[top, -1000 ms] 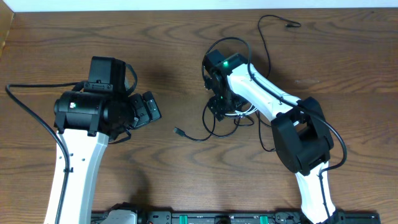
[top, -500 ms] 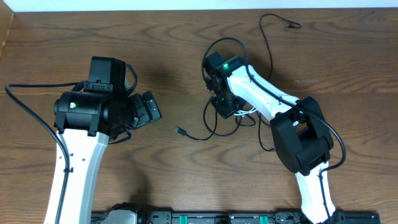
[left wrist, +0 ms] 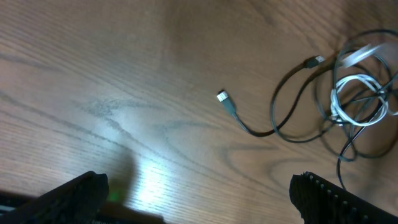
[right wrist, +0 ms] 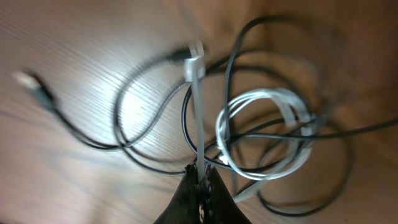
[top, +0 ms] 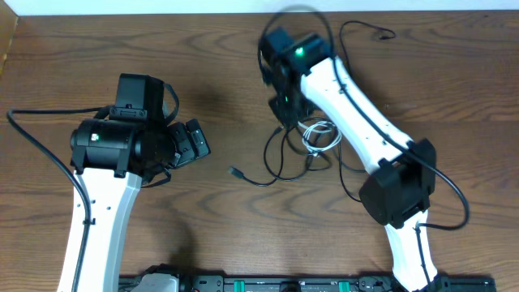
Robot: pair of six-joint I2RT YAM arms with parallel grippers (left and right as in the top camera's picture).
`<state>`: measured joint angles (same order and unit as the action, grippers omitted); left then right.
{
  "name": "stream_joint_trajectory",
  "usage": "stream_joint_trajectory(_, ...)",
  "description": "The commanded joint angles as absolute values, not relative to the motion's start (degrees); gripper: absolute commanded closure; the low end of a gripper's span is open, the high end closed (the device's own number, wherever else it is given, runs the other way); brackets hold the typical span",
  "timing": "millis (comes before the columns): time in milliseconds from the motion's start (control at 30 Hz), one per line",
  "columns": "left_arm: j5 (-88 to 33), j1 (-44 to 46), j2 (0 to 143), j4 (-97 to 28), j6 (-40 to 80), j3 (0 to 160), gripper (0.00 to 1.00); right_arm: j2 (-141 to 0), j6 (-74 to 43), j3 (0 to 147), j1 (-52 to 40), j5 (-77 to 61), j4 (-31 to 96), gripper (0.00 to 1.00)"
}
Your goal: Untangle cables
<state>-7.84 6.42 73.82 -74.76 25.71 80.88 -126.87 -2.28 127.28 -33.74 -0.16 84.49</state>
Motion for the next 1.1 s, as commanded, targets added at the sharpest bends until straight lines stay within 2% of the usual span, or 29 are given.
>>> stream_joint_trajectory(0, -8.1, 6.1, 73.8, -75.0, 26.0, 81.2, 0.02, -123.9, -6.1, 139.1, -34.3, -1.9, 86.9, 0.99)
stream_joint_trajectory(200, -8.1, 6.1, 73.8, -75.0, 26.0, 81.2, 0.02, -119.5, -9.7, 154.3, -34.3, -0.6, 87.0, 0.99)
stream_joint_trajectory(400, -8.1, 6.1, 73.8, -75.0, 26.0, 81.2, 0.02, -113.1, -10.7, 160.3, -34.3, 6.6, 83.4, 0.99)
stream_joint_trajectory(500, -8.2, 6.1, 73.8, -75.0, 26.0, 81.2, 0.02, -110.0, -10.8, 160.4, -34.3, 12.5, 81.7, 0.99)
stream_joint_trajectory(833, -8.1, 6.1, 73.8, -75.0, 26.0, 81.2, 0.02, -109.4, -25.5, 158.5, -33.7, 45.3, 86.5, 0.99)
stream_joint_trajectory(933, -8.1, 6.1, 73.8, -75.0, 26.0, 81.2, 0.02, -110.3, -26.6, 155.7, -33.4, 39.5, 87.3, 0.98)
stream_joint_trajectory(1067, -8.1, 6.1, 73.8, -75.0, 26.0, 81.2, 0.02, -111.2, -23.7, 151.5, -33.4, 17.8, 86.3, 0.99)
